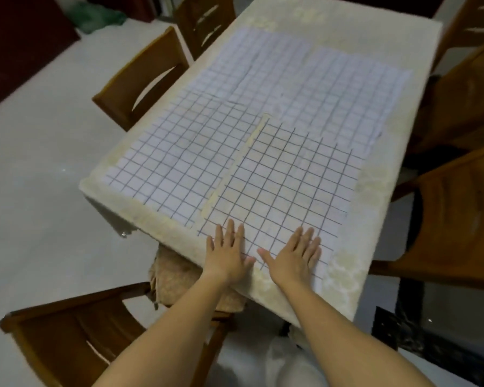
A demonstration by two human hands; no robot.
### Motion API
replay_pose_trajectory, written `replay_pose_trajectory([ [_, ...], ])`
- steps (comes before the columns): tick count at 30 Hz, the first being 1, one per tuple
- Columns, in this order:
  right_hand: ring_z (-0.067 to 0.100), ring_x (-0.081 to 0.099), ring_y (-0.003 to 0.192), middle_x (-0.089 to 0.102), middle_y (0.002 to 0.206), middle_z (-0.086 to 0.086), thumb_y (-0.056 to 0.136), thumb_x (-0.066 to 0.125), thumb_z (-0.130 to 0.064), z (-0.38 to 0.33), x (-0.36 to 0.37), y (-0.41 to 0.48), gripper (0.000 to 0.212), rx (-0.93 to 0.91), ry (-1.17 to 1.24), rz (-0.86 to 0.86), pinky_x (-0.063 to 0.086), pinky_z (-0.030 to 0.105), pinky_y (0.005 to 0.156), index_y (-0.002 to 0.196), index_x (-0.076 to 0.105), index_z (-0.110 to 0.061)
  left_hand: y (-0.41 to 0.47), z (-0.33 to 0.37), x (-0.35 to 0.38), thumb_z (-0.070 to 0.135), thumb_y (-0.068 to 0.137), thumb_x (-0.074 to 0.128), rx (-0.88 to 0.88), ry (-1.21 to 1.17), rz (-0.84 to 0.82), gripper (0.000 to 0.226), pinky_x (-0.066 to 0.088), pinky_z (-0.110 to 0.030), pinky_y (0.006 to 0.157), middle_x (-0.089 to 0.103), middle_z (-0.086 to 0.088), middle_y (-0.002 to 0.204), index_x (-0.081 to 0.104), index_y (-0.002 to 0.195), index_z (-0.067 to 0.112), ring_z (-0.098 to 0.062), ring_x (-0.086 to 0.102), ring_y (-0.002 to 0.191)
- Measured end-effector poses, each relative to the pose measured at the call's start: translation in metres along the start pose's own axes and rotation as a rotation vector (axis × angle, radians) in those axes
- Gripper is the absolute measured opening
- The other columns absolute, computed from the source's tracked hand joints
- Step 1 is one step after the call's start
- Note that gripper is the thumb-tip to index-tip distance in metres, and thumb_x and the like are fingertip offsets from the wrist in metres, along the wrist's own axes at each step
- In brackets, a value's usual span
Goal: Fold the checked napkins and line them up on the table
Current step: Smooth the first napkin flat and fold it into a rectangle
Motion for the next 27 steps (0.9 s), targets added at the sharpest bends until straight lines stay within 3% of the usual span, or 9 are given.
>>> replay_pose_trajectory([
  [3,0.038,-0.028,0.149,-0.033,0.160,0.017,0.074,0.033,-0.094,0.015,-0.013,0.012,0.131,-0.081,-0.075,-0.047,-0.014,0.050,0.123,0.153,-0.027,-0.008,0.006,0.012,-0.017,0.085,0.087,0.042,0.020,-0.013,0.119,0.104,0.004,-0.052,0.128,-0.001,-0.008,0.171,0.004,0.163,0.024,-0.035,0.003,0.157],
  [5,0.037,-0.027,0.150,-0.032,0.161,0.014,0.070,0.039,-0.095,0.026,-0.026,0.021,0.136,-0.137,-0.122,-0.090,-0.013,0.049,0.122,0.154,-0.027,-0.009,0.014,0.023,-0.032,0.079,0.084,0.057,0.030,-0.043,0.177,0.102,0.007,-0.049,0.128,0.007,-0.008,0.170,0.015,0.160,0.025,-0.032,0.010,0.155],
  [9,0.035,-0.027,0.150,-0.034,0.161,0.012,0.069,0.063,-0.084,0.054,-0.049,0.036,0.142,-0.246,-0.223,-0.188,-0.007,0.050,0.125,0.155,-0.026,-0.016,0.042,0.038,-0.052,0.065,0.089,0.065,0.071,-0.065,0.135,0.105,0.000,-0.052,0.128,-0.017,-0.003,0.171,0.001,0.164,0.029,-0.033,-0.010,0.158],
  [13,0.032,-0.026,0.151,-0.033,0.162,0.006,0.064,0.076,-0.074,0.089,-0.072,0.048,0.145,-0.386,-0.320,-0.246,-0.006,0.047,0.125,0.156,-0.024,-0.024,0.068,0.043,-0.053,0.070,0.087,0.064,0.096,0.014,0.063,0.116,-0.005,-0.055,0.127,-0.031,-0.001,0.167,-0.014,0.163,0.030,-0.032,-0.022,0.156],
  [15,0.032,-0.026,0.151,-0.034,0.161,0.007,0.062,0.080,-0.072,0.100,-0.087,0.056,0.149,-0.360,-0.325,-0.271,-0.006,0.046,0.125,0.156,-0.024,-0.023,0.075,0.046,-0.049,0.073,0.087,0.061,0.089,-0.001,0.007,0.117,-0.004,-0.057,0.127,-0.031,0.000,0.167,-0.017,0.162,0.031,-0.032,-0.022,0.156],
  [17,0.031,-0.024,0.151,-0.032,0.162,0.009,0.068,0.074,-0.075,0.099,-0.098,0.062,0.143,-0.314,-0.272,-0.254,-0.006,0.045,0.125,0.157,-0.022,-0.016,0.076,0.049,-0.042,0.077,0.085,0.059,0.067,-0.031,-0.017,0.118,-0.002,-0.061,0.125,-0.029,0.000,0.168,-0.019,0.161,0.031,-0.033,-0.021,0.156],
  [21,0.031,-0.017,0.153,-0.022,0.165,0.017,0.091,0.045,-0.073,0.054,-0.096,0.066,0.112,-0.260,-0.127,-0.008,-0.006,0.044,0.126,0.158,-0.015,-0.006,0.063,0.071,-0.032,0.081,0.084,0.055,-0.052,-0.104,0.000,0.120,-0.002,-0.064,0.124,-0.030,-0.005,0.167,-0.020,0.161,0.028,-0.035,-0.021,0.156],
  [25,0.040,-0.019,0.151,-0.025,0.163,0.021,0.088,0.042,-0.079,0.017,-0.080,0.078,0.117,-0.126,-0.103,-0.033,-0.006,0.054,0.123,0.155,-0.022,-0.007,0.046,0.119,-0.018,0.077,0.087,0.055,-0.189,-0.179,-0.009,0.120,0.002,-0.061,0.125,-0.028,-0.011,0.167,-0.021,0.161,0.020,-0.041,-0.016,0.156],
  [27,0.042,-0.018,0.151,-0.025,0.163,0.020,0.081,0.043,-0.086,0.022,-0.076,0.087,0.125,-0.052,-0.095,-0.074,-0.006,0.059,0.122,0.156,-0.022,-0.009,0.037,0.138,-0.012,0.066,0.093,0.056,-0.196,-0.213,0.045,0.107,0.012,-0.054,0.126,-0.014,-0.012,0.171,-0.008,0.164,0.019,-0.043,0.001,0.157],
])
Point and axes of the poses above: each hand's wrist, its own y-axis towards the middle knuckle, its own x-axis out of the palm, z = x × y, the point moved 1 cm from there along y, towards the middle knuckle
